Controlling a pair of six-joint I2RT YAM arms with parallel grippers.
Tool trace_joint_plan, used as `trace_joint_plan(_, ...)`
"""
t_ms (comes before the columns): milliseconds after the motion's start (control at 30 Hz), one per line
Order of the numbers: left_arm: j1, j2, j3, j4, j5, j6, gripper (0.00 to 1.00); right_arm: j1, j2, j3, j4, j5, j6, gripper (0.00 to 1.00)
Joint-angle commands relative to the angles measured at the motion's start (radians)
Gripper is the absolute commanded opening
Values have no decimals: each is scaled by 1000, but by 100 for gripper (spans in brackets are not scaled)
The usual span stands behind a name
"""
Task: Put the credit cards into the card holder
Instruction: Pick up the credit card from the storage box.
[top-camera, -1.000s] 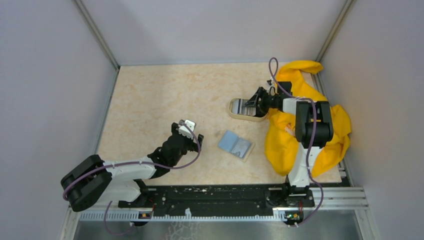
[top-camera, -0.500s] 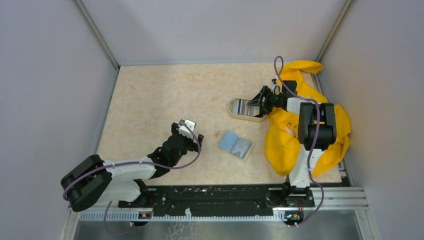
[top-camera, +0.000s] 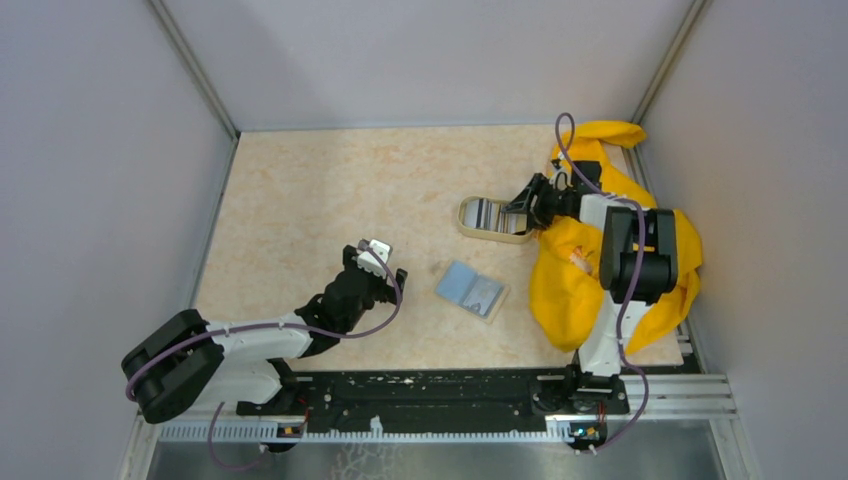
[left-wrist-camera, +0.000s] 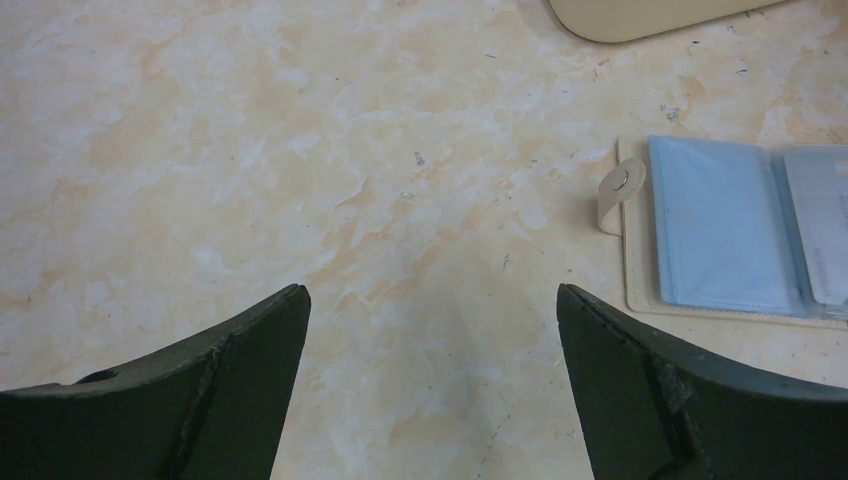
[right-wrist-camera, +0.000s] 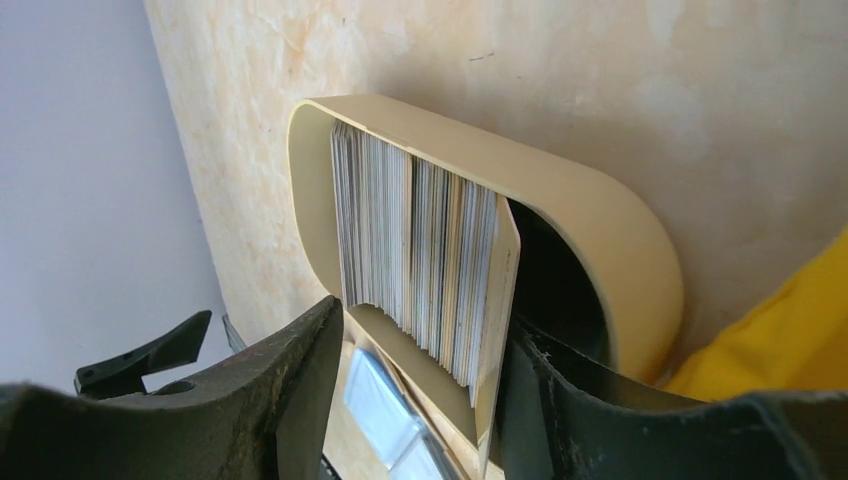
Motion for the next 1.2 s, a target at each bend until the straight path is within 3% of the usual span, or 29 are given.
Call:
trace_joint_plan(0,2,-1,22,9,8,9,99,-33,-66,22,-12,22,-26,53)
trace_joint_plan(233,2,1,24,7,9,9,99,-46,-66,23,-29,34,-37,49)
trace_joint_plan(667,2,2,24,7,9,9,99,-51,-102,23,-79,155,-83,30)
trace_joint_plan(767,2,1,24,6,9,9,99,-52,-117,21,-82,181,-90,22)
trace_joint_plan(900,2,0,24,7,9,9,99,-52,-136,19,-93,224,-106,1)
trace_joint_plan(1167,2,1,24,6,10,11,99,-56,-158,27,-107,268,-151,0)
